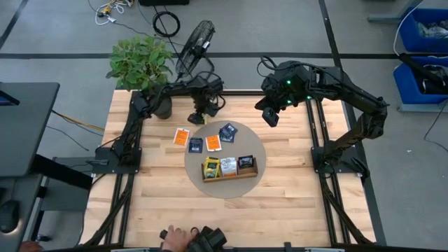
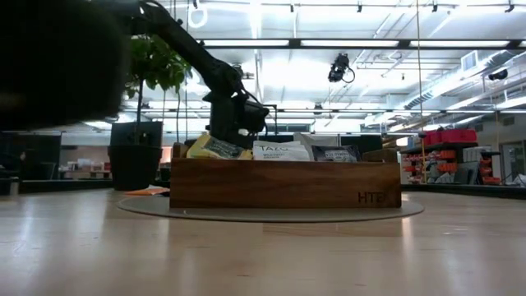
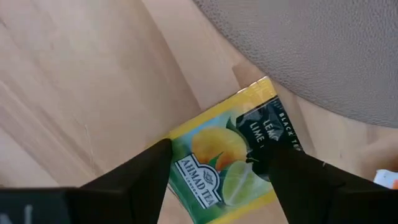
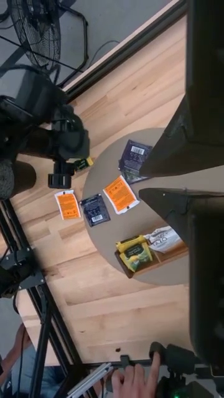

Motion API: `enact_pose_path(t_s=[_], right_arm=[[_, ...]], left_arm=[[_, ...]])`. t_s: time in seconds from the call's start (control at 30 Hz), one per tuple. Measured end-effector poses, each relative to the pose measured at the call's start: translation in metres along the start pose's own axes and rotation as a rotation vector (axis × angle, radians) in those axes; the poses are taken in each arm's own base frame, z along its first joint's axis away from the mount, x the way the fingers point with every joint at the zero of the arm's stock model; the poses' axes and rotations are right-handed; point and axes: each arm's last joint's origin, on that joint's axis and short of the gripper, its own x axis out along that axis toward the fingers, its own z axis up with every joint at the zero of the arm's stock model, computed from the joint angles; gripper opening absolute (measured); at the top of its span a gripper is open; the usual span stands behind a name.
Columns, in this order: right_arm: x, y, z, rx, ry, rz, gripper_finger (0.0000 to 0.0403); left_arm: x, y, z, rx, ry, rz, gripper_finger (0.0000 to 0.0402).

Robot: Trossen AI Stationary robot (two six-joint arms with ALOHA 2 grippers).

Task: Pick & Place Tea
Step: Put the yellow tea bag into the left section of the wooden organizer

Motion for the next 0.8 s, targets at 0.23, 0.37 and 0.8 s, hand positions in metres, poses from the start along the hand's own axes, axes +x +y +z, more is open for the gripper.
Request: enact_pose_path(t_s=[0.23, 0.37, 0.8], right_arm=[[0.0, 0.0, 0.0, -0.002, -0.001, 0.0, 0.0051], [0.0, 0.0, 0.0, -0.002, -0.001, 0.0, 0.0051], [0.0, 0.0, 0.0, 0.003, -0.002, 0.001, 0.0051]], left_arm=[[0.009, -0.005, 0.001, 0.01, -0.021, -0.006, 0.0259], [0.015, -0.006, 0.001, 0.009, -0.03, 0.004, 0.0231], [0.017, -0.005, -0.003, -0.026, -0.038, -0.012, 0.002]])
